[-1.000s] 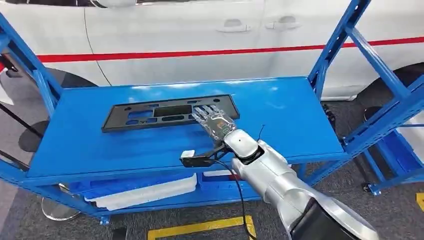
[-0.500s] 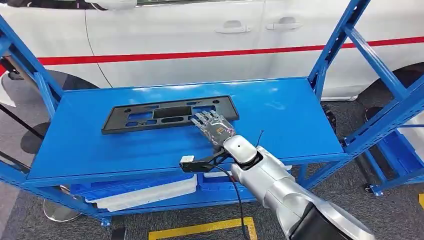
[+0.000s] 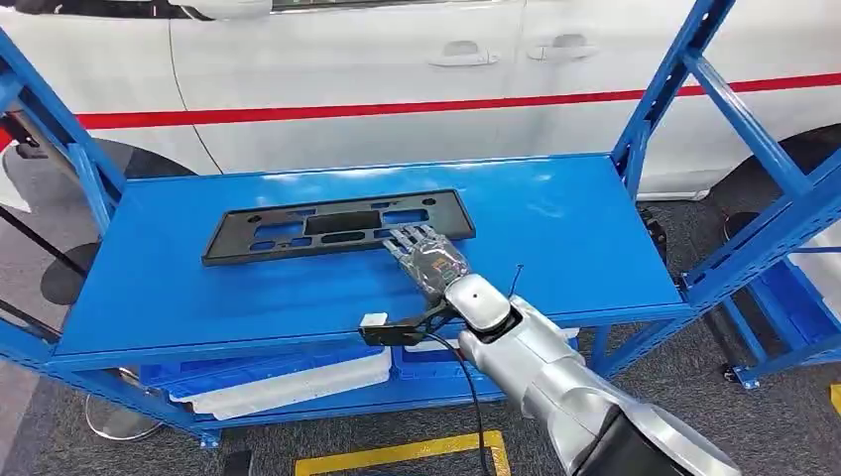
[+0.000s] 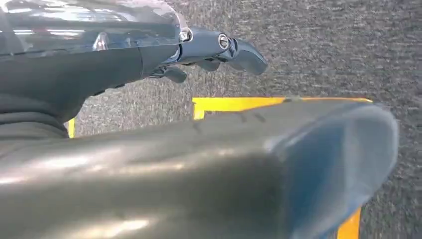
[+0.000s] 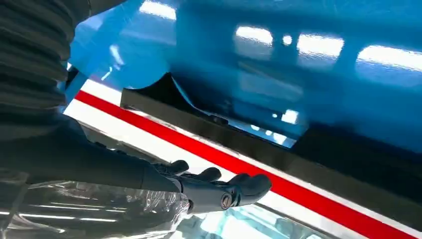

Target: Take the parts from the cabinet and place them on the table.

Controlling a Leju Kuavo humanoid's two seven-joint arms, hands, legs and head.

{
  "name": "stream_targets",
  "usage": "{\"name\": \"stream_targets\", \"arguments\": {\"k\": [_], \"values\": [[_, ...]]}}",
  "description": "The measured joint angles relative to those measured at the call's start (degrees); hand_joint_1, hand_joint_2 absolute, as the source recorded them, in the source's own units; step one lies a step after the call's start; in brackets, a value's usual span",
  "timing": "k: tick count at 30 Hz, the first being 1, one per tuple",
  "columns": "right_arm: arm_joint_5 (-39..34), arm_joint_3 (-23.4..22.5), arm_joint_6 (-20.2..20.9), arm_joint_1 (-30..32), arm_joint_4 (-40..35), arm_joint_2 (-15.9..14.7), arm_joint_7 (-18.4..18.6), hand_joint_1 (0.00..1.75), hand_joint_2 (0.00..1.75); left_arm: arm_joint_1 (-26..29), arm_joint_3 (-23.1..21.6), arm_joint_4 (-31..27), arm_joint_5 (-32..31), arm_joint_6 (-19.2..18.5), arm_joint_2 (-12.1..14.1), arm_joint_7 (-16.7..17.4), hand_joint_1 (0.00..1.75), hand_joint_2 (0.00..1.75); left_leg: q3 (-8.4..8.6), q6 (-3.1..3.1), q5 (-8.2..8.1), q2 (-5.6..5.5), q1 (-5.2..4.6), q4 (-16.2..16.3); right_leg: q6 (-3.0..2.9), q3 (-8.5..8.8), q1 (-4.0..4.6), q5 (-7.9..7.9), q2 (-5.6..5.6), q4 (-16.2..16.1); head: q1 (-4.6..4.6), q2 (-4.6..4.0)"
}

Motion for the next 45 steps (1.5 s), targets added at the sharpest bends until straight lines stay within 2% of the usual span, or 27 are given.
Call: {"name": "stream_targets", "arguments": {"k": [1,3,5,6,7,9,11,12,13,14,16,17,18,19,22,23,25,27,28,29,30,31,33,35,39,42,45], "values": [[0.0,0.0,-0.1,0.1,0.0,-0.1,0.1,0.0,1.75,-0.1,0.0,0.0,0.0,-0.1,0.0,-0.2,0.0,0.0,0.2,0.21,-0.05,0.07,0.02,-0.1,0.22,-0.15,0.0,0.09,0.05,0.4,0.0,0.0],[0.1,0.0,-0.2,0.1,0.0,-0.2,0.2,0.0,1.75,-0.2,0.0,0.0,0.0,-0.2,0.0,-0.2,0.0,0.0,0.5,0.59,0.15,0.15,0.29,-0.2,0.78,-0.93,-0.11,-2.1,0.09,2.2,0.02,0.0],[0.1,0.0,-0.3,0.2,0.1,-0.3,0.2,0.0,1.75,-0.4,0.0,0.0,0.0,-0.3,0.0,-0.2,0.0,0.0,0.35,0.74,0.21,0.16,0.14,-0.1,0.6,-4.94,-0.59,-7.14,0.08,10.7,0.0,0.0],[0.1,0.0,-0.3,0.4,0.1,-0.4,0.2,0.0,1.75,-0.4,0.0,0.0,0.0,-0.3,0.0,-0.2,0.0,0.0,0.27,0.73,0.21,0.16,0.05,-0.1,0.92,-7.32,-0.82,-9.33,0.07,15.7,0.0,0.0],[0.1,0.0,-0.3,0.7,0.2,-0.5,0.2,0.0,1.75,-0.3,0.0,0.0,0.0,-0.3,0.0,-0.2,0.0,0.0,0.23,0.72,0.16,0.14,-0.01,-0.1,0.78,-8.76,-0.97,-10.27,0.07,18.6,0.0,0.0],[0.2,0.0,-0.3,1.0,0.3,-0.7,0.2,0.0,1.75,-0.3,0.0,0.0,0.0,-0.3,0.0,-0.2,0.0,0.0,0.26,0.62,-0.12,0.04,-0.19,0.1,0.87,-7.93,-0.98,-8.1,0.08,16.4,0.0,0.0],[0.5,0.0,-0.3,0.9,0.3,-0.8,0.2,0.0,1.75,-0.4,0.0,0.0,-0.1,-0.1,0.0,-0.2,0.0,0.0,0.44,0.5,-0.4,0.01,-0.59,0.4,-0.8,-2.83,-0.72,-2.8,0.07,5.9,0.0,0.0],[0.6,0.0,-0.3,0.8,0.3,-0.8,0.3,0.0,1.75,-0.4,0.0,0.0,-0.1,-0.1,-0.1,-0.2,0.0,0.0,0.53,0.48,-0.48,0.03,-0.56,0.4,-1.77,-0.81,-0.28,-1.25,0.05,1.5,0.0,0.0],[0.7,0.0,-0.3,0.8,0.3,-0.8,0.2,0.0,1.75,-0.4,0.0,0.0,0.0,-0.1,-0.3,-0.2,0.0,0.0,0.48,0.2,-0.59,0.18,-0.57,0.3,-1.85,-0.68,-0.28,-1.97,-0.21,0.6,-0.02,0.0],[0.8,0.0,-0.3,0.8,0.3,-0.8,0.2,0.0,1.75,-0.5,0.0,0.0,0.0,-0.1,-0.2,-0.2,0.0,0.0,0.28,-0.3,-0.44,0.1,-0.15,0.1,-1.27,-0.38,-0.05,-2.14,-0.22,-0.1,0.0,0.0],[0.9,0.0,-0.4,0.8,0.3,-0.9,0.2,0.0,1.75,-0.5,0.0,0.0,0.0,-0.1,-0.2,-0.2,0.0,0.0,0.77,-0.98,0.47,0.41,0.04,1.1,-1.93,0.38,0.15,-1.43,-0.13,-1.7,-0.04,0.02],[0.9,0.0,-0.4,0.8,0.3,-0.9,0.2,0.0,1.75,-0.5,0.0,0.0,-0.1,-0.1,-0.2,-0.2,0.0,0.0,0.85,-1.29,0.38,0.27,-0.26,0.7,-1.91,1.3,-0.42,-1.21,-0.23,-2.2,-0.02,0.0],[0.9,0.0,-0.4,0.8,0.3,-0.9,0.2,0.0,1.75,-0.5,0.0,0.0,0.0,-0.1,-0.1,-0.2,0.0,0.0,0.67,-2.03,-0.9,0.42,0.0,1.7,-1.34,1.99,-0.78,-0.8,-0.5,-2.5,0.0,0.0],[0.9,0.0,-0.4,0.6,0.3,-0.9,0.2,0.0,1.75,-0.6,0.0,0.0,-0.1,-0.1,-0.1,-0.2,0.0,0.0,-0.34,-2.73,-2.31,0.42,0.39,3.8,-1.3,2.19,-1.01,-0.91,-0.53,-2.5,-0.04,0.0],[1.5,0.0,-0.3,1.2,0.3,-0.9,0.4,0.0,1.75,-0.5,0.0,0.0,-0.1,0.1,-0.1,-0.2,0.0,0.0,-7.3,-4.4,-7.82,0.55,2.13,16.6,-0.65,2.68,-1.84,-1.53,-0.55,-2.2,-0.02,0.0],[1.7,0.0,-0.3,1.6,0.3,-0.9,0.5,0.0,1.75,-0.3,0.0,0.0,-0.1,0.2,-0.1,-0.4,0.0,0.0,-8.27,-4.91,-7.84,0.61,2.63,17.9,-0.24,3.02,-2.31,-1.85,-0.54,-2.1,-0.04,0.0],[2.1,0.0,-0.3,1.6,0.3,-0.9,0.5,0.0,1.75,-0.1,0.0,0.0,-0.1,0.2,0.0,-0.8,0.0,0.0,-6.46,-6.77,-3.23,0.81,3.83,12.6,0.81,4.0,-3.41,-2.84,-0.49,-1.8,-0.02,0.0],[2.2,0.0,-0.3,1.7,0.3,-0.9,0.5,0.0,1.75,-0.1,0.0,0.0,-0.1,0.2,0.0,-1.2,0.0,0.0,-2.56,-8.96,3.41,1.26,5.27,1.8,2.15,4.67,-4.22,-4.29,-0.53,-0.8,-0.02,0.0],[2.2,0.0,-0.2,1.7,0.3,-0.9,0.5,0.0,1.75,-0.1,0.0,0.0,-0.1,0.0,-0.2,-1.2,0.0,0.0,-2.62,-9.7,1.52,1.07,4.55,1.9,2.68,4.64,-4.23,-4.63,-0.48,-0.6,-0.09,0.0],[2.2,0.0,-0.2,1.4,0.3,-0.9,0.5,0.0,1.75,-0.3,0.0,0.0,0.0,-0.1,-0.1,-1.2,0.0,0.0,-2.29,-7.21,0.19,1.37,4.35,1.8,3.08,4.0,-4.05,-4.88,-0.35,-0.1,-0.04,0.0],[2.3,0.0,-0.2,1.3,0.3,-0.9,0.5,0.0,1.75,-0.3,0.0,0.0,0.0,-0.1,0.0,-1.2,0.0,0.0,-2.68,-5.86,0.93,1.13,4.46,2.1,3.47,4.13,-3.87,-5.43,-0.48,0.1,0.02,0.0],[2.4,0.0,-0.2,1.2,0.2,-0.9,0.5,0.0,1.75,-0.2,0.0,0.0,0.0,-0.1,0.0,-1.2,0.0,0.0,-2.56,-5.35,0.54,1.08,4.3,2.5,3.64,4.54,-3.92,-5.56,-0.53,-0.2,0.09,0.0],[2.8,-0.2,-0.3,1.1,0.1,-1.0,0.4,0.0,1.75,-0.2,0.0,0.0,-0.1,-0.1,-0.2,-1.2,0.0,0.0,-2.33,-5.12,0.59,0.97,4.5,2.4,3.61,5.23,-4.12,-6.15,-0.55,-0.4,0.07,0.0],[3.3,-0.4,-0.6,0.8,0.0,-1.0,0.4,0.0,1.75,-0.4,0.0,0.0,-0.2,-0.1,-0.2,-1.2,0.0,0.0,-2.34,-5.03,0.53,0.74,4.45,2.4,2.23,5.31,-4.06,-5.43,-0.55,-0.7,0.07,0.0],[3.8,-1.1,-0.6,0.0,-0.3,-0.9,0.4,0.0,1.75,-0.6,0.0,0.0,-0.8,-0.1,-0.2,-0.5,0.0,0.0,-2.36,-4.05,0.29,0.62,3.9,2.4,1.57,5.58,-4.08,-5.59,-0.56,-1.4,0.07,0.0],[3.9,-1.4,-0.2,-0.5,-0.5,-0.9,0.4,0.0,1.75,-1.2,-0.3,0.0,-1.3,-0.1,-0.2,0.0,0.0,0.0,-2.31,-3.85,0.26,0.62,3.63,2.4,1.68,5.57,-4.27,-5.53,-0.59,-1.5,0.07,0.0],[4.0,-1.4,-0.1,-0.3,-0.6,-0.9,0.4,0.0,1.75,-1.4,-0.4,0.0,-1.3,-0.1,-0.2,0.5,0.0,0.0,-2.29,-3.65,0.3,0.65,3.53,2.4,2.76,5.55,-4.38,-5.35,-0.62,-1.6,0.07,0.0]]}}
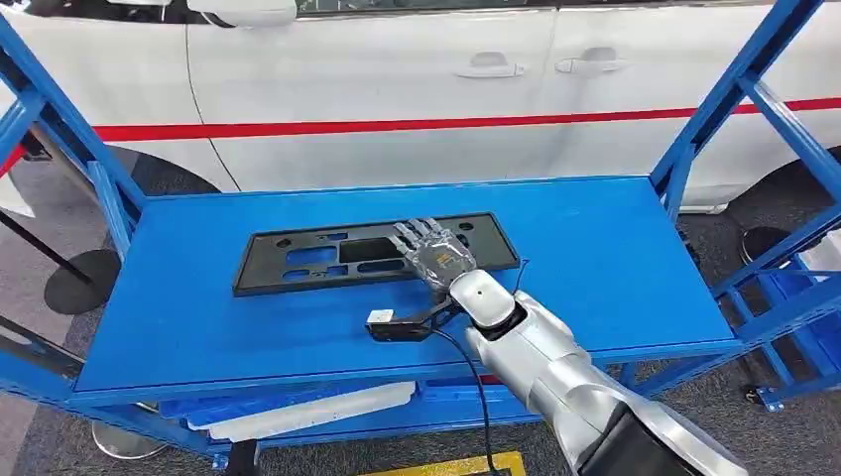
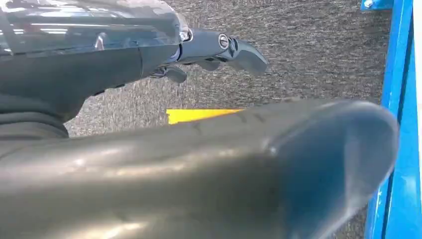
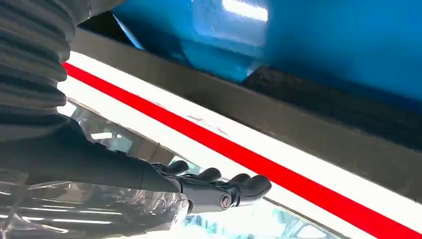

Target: Take the parts from the cabinet and place them on the table.

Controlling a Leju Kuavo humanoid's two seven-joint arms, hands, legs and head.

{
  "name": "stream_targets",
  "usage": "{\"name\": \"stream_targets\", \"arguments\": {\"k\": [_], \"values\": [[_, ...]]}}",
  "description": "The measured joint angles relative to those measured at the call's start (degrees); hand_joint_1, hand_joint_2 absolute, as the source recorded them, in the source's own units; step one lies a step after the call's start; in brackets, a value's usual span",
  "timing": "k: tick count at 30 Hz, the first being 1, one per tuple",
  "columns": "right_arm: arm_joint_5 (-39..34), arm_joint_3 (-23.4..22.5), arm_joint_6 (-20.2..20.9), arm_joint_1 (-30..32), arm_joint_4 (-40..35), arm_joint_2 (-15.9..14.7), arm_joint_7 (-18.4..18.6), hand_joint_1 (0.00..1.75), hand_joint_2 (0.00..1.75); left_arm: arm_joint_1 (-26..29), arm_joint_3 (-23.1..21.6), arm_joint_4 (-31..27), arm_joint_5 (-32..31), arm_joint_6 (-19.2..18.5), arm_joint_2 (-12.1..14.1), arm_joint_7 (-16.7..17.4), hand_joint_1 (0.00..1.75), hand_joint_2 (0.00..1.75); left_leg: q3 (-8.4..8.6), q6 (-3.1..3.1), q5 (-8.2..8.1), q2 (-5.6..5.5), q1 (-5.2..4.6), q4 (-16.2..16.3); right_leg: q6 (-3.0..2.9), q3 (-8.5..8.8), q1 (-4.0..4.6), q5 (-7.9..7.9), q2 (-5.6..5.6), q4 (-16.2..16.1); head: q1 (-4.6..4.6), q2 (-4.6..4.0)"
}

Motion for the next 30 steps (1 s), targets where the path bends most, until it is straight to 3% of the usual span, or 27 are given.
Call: {"name": "stream_targets", "arguments": {"k": [4,9,10,11,12,21,30], "values": [[0.1,0.0,0.0,0.4,0.0,-0.1,-0.2,0.0,1.75,0.0,0.0,0.0,0.0,0.3,0.0,0.5,0.0,0.0,0.0,0.09,0.08,0.02,-0.05,0.0,2.13,-0.03,-0.14,0.13,0.0,0.0,0.0,0.0],[0.1,0.0,0.0,0.6,0.0,-0.2,-0.2,0.0,1.75,0.0,0.0,0.0,0.0,0.4,0.0,0.6,0.0,0.0,0.04,-0.1,0.25,0.04,-0.03,0.0,2.32,-0.22,-0.05,0.12,0.0,0.2,0.0,0.0],[0.1,0.0,0.0,0.6,0.0,-0.2,-0.3,0.0,0.0,0.0,0.0,0.0,0.0,0.4,0.0,0.6,0.0,0.0,0.05,-0.15,0.28,0.04,-0.02,0.0,2.31,-0.25,-0.01,0.12,0.0,0.3,0.0,0.0],[0.1,0.0,0.2,0.6,0.0,-0.2,-0.4,0.0,0.0,0.0,0.0,0.0,0.0,0.5,0.0,0.7,0.0,0.0,0.05,-0.16,0.29,0.04,0.0,0.0,2.28,-0.29,0.02,0.1,0.0,0.4,0.0,0.0],[-0.2,-0.1,0.5,0.7,0.0,-0.3,-0.8,0.0,1.75,0.0,0.0,0.0,0.0,0.5,0.0,0.7,0.0,0.0,0.06,-0.2,0.3,0.04,0.03,0.0,2.27,-0.3,0.03,0.08,0.0,0.4,0.0,0.0],[-3.0,-3.0,3.5,1.5,0.0,-0.6,-2.5,0.0,1.75,0.5,0.0,0.0,0.0,1.0,0.0,0.3,0.0,0.0,0.09,-0.26,0.31,0.06,0.12,0.0,2.06,-0.39,0.03,-0.08,0.0,0.7,0.0,0.0],[-2.8,-3.8,4.0,1.5,0.0,-1.0,-3.5,0.0,1.75,0.8,0.0,0.0,0.2,1.2,0.0,0.2,0.0,0.0,0.12,-0.27,0.32,0.06,0.13,-0.1,2.05,-0.38,0.03,-0.08,0.0,0.7,0.0,0.0]]}}
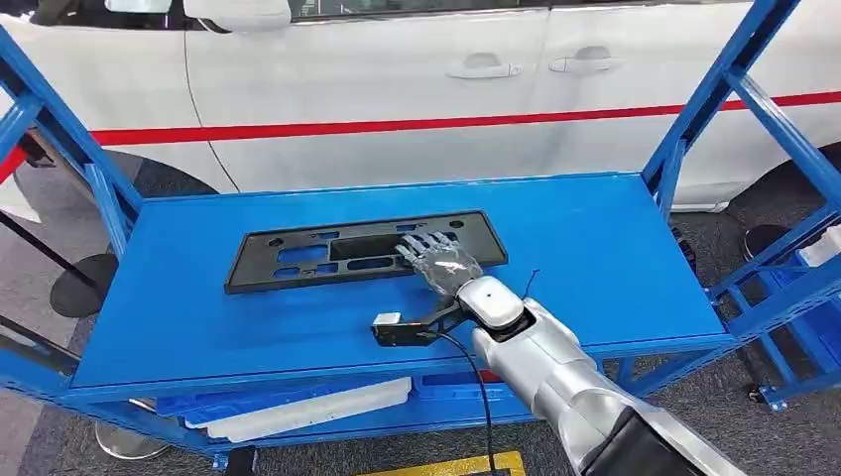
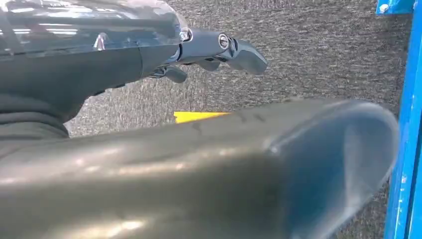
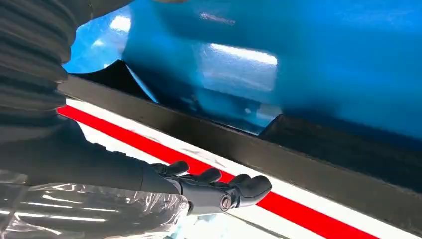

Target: Take the parts from the cabinet and place them on the table.

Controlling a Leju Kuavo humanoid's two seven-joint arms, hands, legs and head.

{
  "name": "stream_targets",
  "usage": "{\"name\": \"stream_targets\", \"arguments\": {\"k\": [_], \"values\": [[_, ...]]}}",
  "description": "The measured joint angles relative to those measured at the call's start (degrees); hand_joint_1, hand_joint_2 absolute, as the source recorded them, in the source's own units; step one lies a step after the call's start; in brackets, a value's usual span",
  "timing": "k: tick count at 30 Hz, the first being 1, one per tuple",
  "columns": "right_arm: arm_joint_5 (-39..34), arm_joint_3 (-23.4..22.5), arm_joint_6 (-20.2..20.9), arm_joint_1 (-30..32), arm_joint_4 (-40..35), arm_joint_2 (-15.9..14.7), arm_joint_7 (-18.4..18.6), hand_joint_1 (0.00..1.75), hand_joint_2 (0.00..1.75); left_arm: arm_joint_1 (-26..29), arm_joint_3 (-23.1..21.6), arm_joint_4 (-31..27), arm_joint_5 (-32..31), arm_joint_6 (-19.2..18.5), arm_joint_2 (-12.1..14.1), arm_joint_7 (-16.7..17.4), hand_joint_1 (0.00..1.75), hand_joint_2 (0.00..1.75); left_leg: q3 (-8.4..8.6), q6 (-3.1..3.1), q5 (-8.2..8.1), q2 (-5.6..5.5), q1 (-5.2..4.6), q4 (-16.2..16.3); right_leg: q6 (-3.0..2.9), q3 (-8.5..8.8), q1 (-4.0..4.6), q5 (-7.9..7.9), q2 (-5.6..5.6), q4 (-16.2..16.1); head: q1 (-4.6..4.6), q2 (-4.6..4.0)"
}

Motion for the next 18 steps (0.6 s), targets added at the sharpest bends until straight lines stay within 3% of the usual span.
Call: {"name": "stream_targets", "arguments": {"k": [10,11,15,17,18], "values": [[0.4,0.0,-0.8,0.0,0.1,-0.1,-0.1,0.0,1.75,0.3,0.1,0.0,0.4,-0.8,0.0,-1.1,0.0,0.0,0.0,-0.03,0.02,0.0,0.0,0.0,0.0,0.0,0.0,0.0,0.0,0.0,0.0,0.0],[0.5,0.0,-0.8,0.0,0.1,-0.1,0.0,0.0,1.75,0.3,0.1,0.0,0.4,-1.1,0.0,-1.5,0.0,0.0,-0.06,0.07,-0.24,-0.03,-0.46,0.3,0.16,0.04,-0.07,0.09,0.0,-0.3,0.0,0.0],[0.9,0.0,-1.3,0.0,0.1,-0.1,0.0,0.0,1.75,0.3,0.2,0.0,0.3,-1.5,0.3,-2.2,0.0,0.0,-0.15,0.61,-0.55,-0.03,-0.6,0.1,0.83,0.53,-0.29,0.37,-0.02,-0.3,-0.02,0.0],[1.3,0.0,-1.4,-0.1,0.1,-0.1,0.1,0.0,1.75,0.3,0.2,0.0,0.2,-1.5,0.4,-2.1,0.0,0.0,0.67,1.58,-1.94,-0.32,-0.34,-0.5,1.32,0.56,-0.46,0.88,-0.03,1.1,0.0,0.0],[1.7,0.0,-1.4,-0.2,0.1,0.0,0.2,0.0,1.75,0.4,0.2,0.0,0.2,-1.5,0.4,-2.1,0.0,0.0,1.39,1.84,-2.11,-0.43,-0.28,-1.0,1.08,-0.36,-0.61,0.36,-0.13,2.6,0.11,-0.02]]}}
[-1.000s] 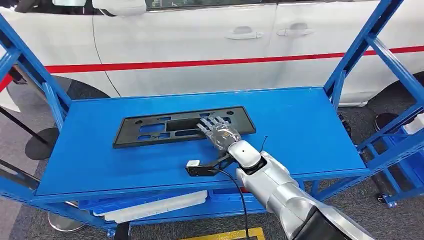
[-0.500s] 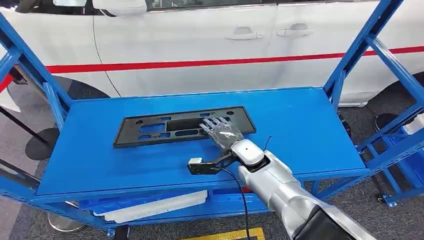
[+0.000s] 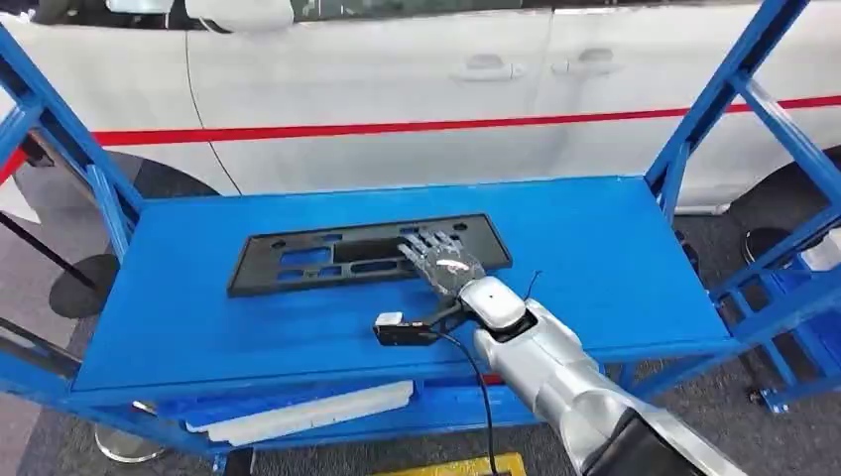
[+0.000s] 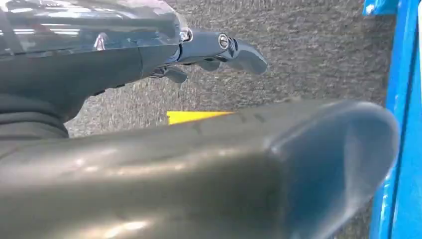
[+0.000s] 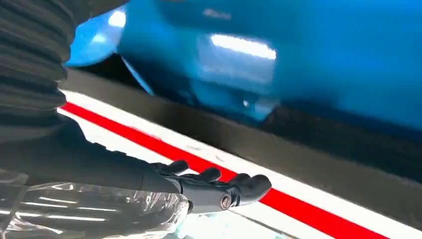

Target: Take the parts from the cabinet and place them on the table.

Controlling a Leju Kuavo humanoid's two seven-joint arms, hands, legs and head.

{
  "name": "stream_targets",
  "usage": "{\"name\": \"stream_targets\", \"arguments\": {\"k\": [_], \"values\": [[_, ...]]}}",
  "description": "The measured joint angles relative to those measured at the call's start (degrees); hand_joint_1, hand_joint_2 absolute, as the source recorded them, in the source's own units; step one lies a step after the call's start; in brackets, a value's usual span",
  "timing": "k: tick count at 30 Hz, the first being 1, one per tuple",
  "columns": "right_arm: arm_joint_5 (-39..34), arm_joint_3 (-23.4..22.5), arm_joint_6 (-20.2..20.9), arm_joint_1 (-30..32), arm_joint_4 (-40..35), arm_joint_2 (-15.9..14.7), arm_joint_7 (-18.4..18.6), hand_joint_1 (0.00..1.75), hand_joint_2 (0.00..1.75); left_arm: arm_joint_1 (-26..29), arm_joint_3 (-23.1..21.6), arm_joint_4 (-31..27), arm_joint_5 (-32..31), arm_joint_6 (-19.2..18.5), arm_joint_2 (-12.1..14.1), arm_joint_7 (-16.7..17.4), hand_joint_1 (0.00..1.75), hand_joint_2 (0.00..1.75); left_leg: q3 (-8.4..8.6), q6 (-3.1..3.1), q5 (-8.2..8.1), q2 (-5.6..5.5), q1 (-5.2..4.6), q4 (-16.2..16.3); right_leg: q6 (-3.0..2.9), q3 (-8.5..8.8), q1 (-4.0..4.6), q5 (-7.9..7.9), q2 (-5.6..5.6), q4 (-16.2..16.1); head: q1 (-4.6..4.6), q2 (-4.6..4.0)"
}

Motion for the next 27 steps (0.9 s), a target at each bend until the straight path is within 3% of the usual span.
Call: {"name": "stream_targets", "arguments": {"k": [1,3,4,5,6,8,9,10,11,12,14,15,16,17,18,19,20,21,22,23,24,25,26,27], "values": [[0.2,0.0,0.0,-0.3,0.0,0.2,0.0,0.0,1.75,0.1,0.0,0.0,0.0,0.0,0.0,0.1,0.0,0.0,0.45,0.33,-0.05,0.04,-0.03,0.0,-0.37,-1.7,0.04,-1.27,0.14,2.4,0.0,0.02],[0.4,0.0,0.1,-0.5,0.0,0.2,0.1,0.0,1.75,-0.1,0.0,0.0,-0.1,-0.1,0.0,0.1,0.0,0.0,1.0,0.54,-0.51,0.03,-0.27,0.1,-0.77,-7.89,0.53,-4.86,0.36,11.4,0.02,0.02],[0.4,0.0,0.2,-0.4,0.0,0.3,0.1,0.0,1.75,-0.1,0.0,0.0,-0.1,-0.1,0.0,0.2,0.0,0.0,1.28,0.54,-0.8,0.01,-0.46,0.1,-0.98,-11.02,0.73,-5.78,0.44,15.6,0.02,0.02],[0.4,0.0,0.4,-0.3,0.0,0.3,0.1,0.0,1.75,0.0,0.0,0.0,-0.1,-0.2,0.0,0.2,0.0,0.0,1.72,0.47,-1.17,-0.12,-0.59,0.2,-1.2,-13.34,0.87,-5.28,0.5,17.7,0.02,0.02],[0.4,0.0,0.4,-0.3,0.0,0.3,0.1,0.0,1.75,0.2,0.0,0.0,-0.1,-0.2,0.0,0.2,0.0,0.0,2.31,0.31,-1.62,-0.29,-0.64,0.2,-1.5,-13.96,1.04,-3.68,0.51,16.8,0.02,0.02],[0.5,0.0,0.6,-0.4,0.0,0.5,0.1,0.0,1.75,0.3,0.0,0.0,-0.2,-0.3,0.0,0.2,0.0,0.0,4.04,-0.22,-2.61,-0.44,-0.65,0.3,-2.17,-11.92,1.45,1.11,0.52,9.0,0.02,0.02],[0.6,0.0,0.7,-0.4,0.0,0.6,0.1,0.0,1.75,0.2,0.0,0.0,-0.2,-0.4,0.0,0.2,0.0,0.0,4.96,-0.48,-3.35,-0.41,-0.65,0.3,-2.73,-10.4,1.71,4.65,0.53,3.9,0.02,0.02],[0.6,0.0,0.7,-0.4,0.0,0.6,0.1,0.0,1.75,0.1,0.0,0.0,-0.2,-0.4,-0.1,0.2,0.0,0.0,5.64,-0.87,-4.02,-0.39,-0.8,0.5,-3.25,-10.21,2.14,7.63,0.58,0.2,0.02,0.0],[0.7,0.1,0.9,-0.4,0.0,0.6,0.1,0.0,1.75,0.1,0.0,0.0,-0.2,-0.4,-0.2,0.2,0.0,0.0,5.64,-1.3,-4.32,-0.68,-0.77,0.0,-3.51,-9.86,2.39,5.33,0.52,0.3,0.04,0.0],[0.8,0.1,0.9,-0.4,0.0,0.9,0.1,0.0,1.75,-0.2,0.0,0.0,-0.2,-0.4,-0.2,0.3,0.0,0.0,5.91,-1.89,-4.87,-0.56,-0.66,-0.8,-3.98,-9.49,2.66,5.4,0.61,0.0,0.06,0.02],[0.8,0.1,0.9,-0.7,-0.1,1.0,0.2,0.0,1.75,-0.1,0.0,0.0,-0.2,-0.4,-0.2,0.4,0.0,0.0,7.21,-2.91,-3.71,-0.46,-0.71,0.3,-5.28,-8.09,2.56,4.26,0.77,-1.0,0.09,0.0],[0.8,0.1,0.9,-0.7,-0.2,1.2,0.1,0.0,1.75,-0.3,0.0,0.0,-0.2,-0.4,-0.1,0.7,0.0,0.0,6.86,-3.05,-3.97,-0.18,-0.51,1.5,-5.67,-6.45,2.28,4.51,0.81,-1.4,0.08,0.04],[0.9,0.1,1.0,-0.7,-0.1,1.1,0.2,0.0,1.75,-0.4,0.0,0.0,-0.2,-0.2,-0.1,1.0,0.0,0.0,5.65,-3.23,-3.12,0.09,-0.46,4.9,-5.89,-5.22,2.26,4.43,0.48,-1.5,0.11,0.02],[0.9,0.1,1.0,-0.8,-0.1,1.1,0.1,0.0,1.75,-0.5,0.0,0.0,-0.2,-0.2,-0.2,1.3,0.0,0.0,3.38,-3.38,-3.06,0.15,-0.41,8.8,-6.3,-4.48,2.31,3.92,0.42,-1.5,0.09,0.02],[0.9,0.1,1.0,-0.7,-0.1,1.2,0.1,0.0,1.75,-0.5,0.0,0.0,-0.2,-0.2,-0.2,1.3,0.0,0.0,0.67,-3.6,-4.09,0.19,-0.41,12.4,-6.31,-3.68,2.31,3.22,0.44,-1.7,0.06,0.04],[0.9,0.1,1.0,-0.5,-0.1,1.2,0.0,0.0,1.75,-0.4,0.0,0.0,-0.2,-0.2,-0.2,1.4,0.0,0.0,-1.57,-3.98,-6.53,0.22,-0.4,14.5,-6.28,-2.88,2.32,2.53,0.52,-1.8,0.06,0.02],[0.9,0.1,1.0,-0.3,0.0,1.2,0.0,0.0,1.75,-0.2,0.0,0.0,-0.2,-0.2,-0.2,1.4,0.0,0.0,-3.52,-4.06,-10.08,0.27,-0.4,15.3,-6.28,-1.94,2.33,1.71,0.73,-1.9,0.09,0.02],[0.9,0.1,1.0,-0.1,0.0,1.2,0.0,0.0,1.75,-0.1,0.0,0.0,-0.2,-0.2,-0.2,1.5,0.0,0.0,-4.7,-3.92,-12.23,0.36,-0.39,14.4,-6.22,-0.85,2.33,0.77,0.93,-1.9,0.06,0.02],[0.9,0.1,1.0,0.0,0.0,1.2,0.0,0.0,1.75,0.3,0.0,0.0,-0.2,-0.2,-0.2,1.6,0.0,0.0,-5.1,-3.71,-11.88,0.43,-0.38,12.2,-6.12,0.26,2.34,-0.11,1.09,-1.9,0.06,0.02],[0.9,0.1,1.0,0.2,0.0,1.2,0.0,0.0,1.75,0.7,0.0,0.0,-0.2,-0.2,-0.2,1.6,0.0,0.0,-5.07,-3.49,-9.29,0.43,-0.39,8.8,-5.99,1.49,2.39,-1.06,1.13,-1.9,0.06,0.02],[0.9,0.1,1.0,0.3,0.0,1.2,0.0,0.0,1.75,1.1,0.1,0.0,-0.2,-0.2,-0.2,1.5,0.0,0.0,-4.94,-3.05,-3.95,0.43,-0.4,4.8,-5.79,2.65,2.46,-2.06,1.11,-1.9,0.09,0.02],[0.9,0.1,1.0,0.4,0.1,1.0,0.0,0.0,1.75,1.7,0.1,0.1,-0.2,-0.2,-0.3,1.2,0.0,0.0,-5.17,-2.69,5.35,0.51,-0.53,0.3,-5.55,3.25,2.49,-3.15,1.0,-1.8,0.09,0.02],[0.9,0.1,1.1,0.6,0.3,1.0,0.0,0.0,1.75,1.8,0.1,0.1,-0.2,-0.2,-0.3,0.8,0.0,0.0,-5.5,-2.67,6.0,0.34,-1.03,0.5,-5.15,3.94,2.6,-3.88,1.04,-1.1,0.11,0.02],[0.9,0.1,1.0,0.3,0.2,0.9,-0.1,0.12,1.75,1.4,0.1,0.1,-0.2,-0.2,-0.4,0.7,0.0,0.0,-4.9,-2.13,5.64,0.26,-1.05,1.0,-4.58,3.64,2.44,-4.56,0.84,-1.2,0.13,0.02]]}}
